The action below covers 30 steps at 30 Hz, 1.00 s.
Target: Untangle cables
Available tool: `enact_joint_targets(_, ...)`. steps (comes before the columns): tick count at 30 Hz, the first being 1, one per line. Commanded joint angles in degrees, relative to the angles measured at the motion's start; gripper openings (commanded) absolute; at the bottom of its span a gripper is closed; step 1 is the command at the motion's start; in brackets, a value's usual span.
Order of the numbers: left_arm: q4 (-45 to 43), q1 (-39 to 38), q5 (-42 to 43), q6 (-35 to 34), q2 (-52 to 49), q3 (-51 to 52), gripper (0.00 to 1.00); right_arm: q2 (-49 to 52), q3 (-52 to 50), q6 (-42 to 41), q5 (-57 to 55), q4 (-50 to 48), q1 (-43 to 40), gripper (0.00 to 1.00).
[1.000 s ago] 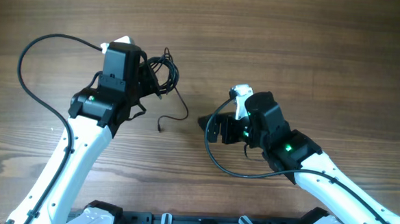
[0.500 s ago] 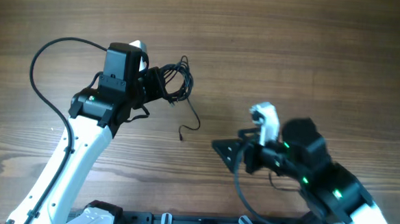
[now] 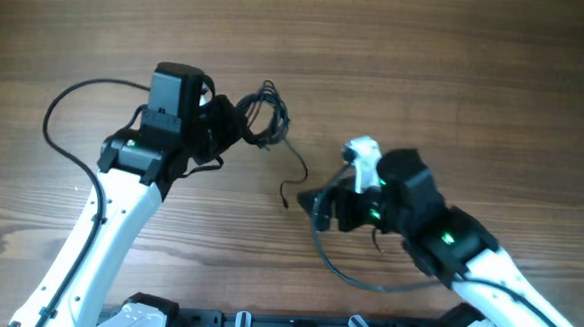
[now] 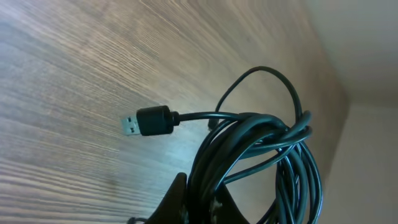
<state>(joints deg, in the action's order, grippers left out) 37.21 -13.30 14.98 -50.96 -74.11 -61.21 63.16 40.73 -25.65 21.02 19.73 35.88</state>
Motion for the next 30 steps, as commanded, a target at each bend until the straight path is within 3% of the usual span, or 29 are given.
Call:
enact_joint_targets(1,-0.13,4.96,0.63,-12.55,1.14,0.13,0.04,7.39,0.04,3.15,1.27,-6.43,2.69,1.0)
enact_joint_targets(4,0.13,8.15,3.98,-12.96,1.14,0.13,0.04,14.99,0.04,3.41,-8.35,-15.45,4.37,1.0)
enact_joint_targets(7,1.84,9.09,4.11,-12.96,1.14,0.13,0.04,21.03,0.04,3.65,-10.1,-26.75,4.42,0.99)
enact_joint_targets(9,3.15,9.07,4.57,-12.98,1.14,0.13,0.04,24.55,0.04,3.65,-10.08,-34.71,4.42,0.91)
enact_joint_targets(11,3.52,9.07,6.05,-13.0,1.14,0.13,0.04,27.56,0.04,3.65,-9.81,-39.89,4.42,0.73)
enact_joint_targets(12,3.56,9.07,6.05,-13.0,1.14,0.13,0.04,28.39,0.04,3.65,-8.79,-41.38,4.42,0.58)
enact_joint_targets(13,3.61,9.07,6.03,-12.98,1.14,0.13,0.04,28.5,0.04,3.63,-7.65,-41.9,4.42,0.26)
enact_joint_targets(14,3.58,9.09,5.97,-12.96,1.14,0.13,0.04,28.44,0.04,3.54,-5.9,-42.21,4.42,0.05)
enact_joint_targets(22,3.32,4.44,-7.61,0.76,1.11,0.15,0.04,12.96,0.09,-4.04,17.68,-42.62,1.57,0.04)
enact_joint_targets(30,2.49,-7.96,-17.46,1.31,-0.28,0.15,0.04,8.72,0.09,-7.63,14.32,-50.62,0.52,0.04)
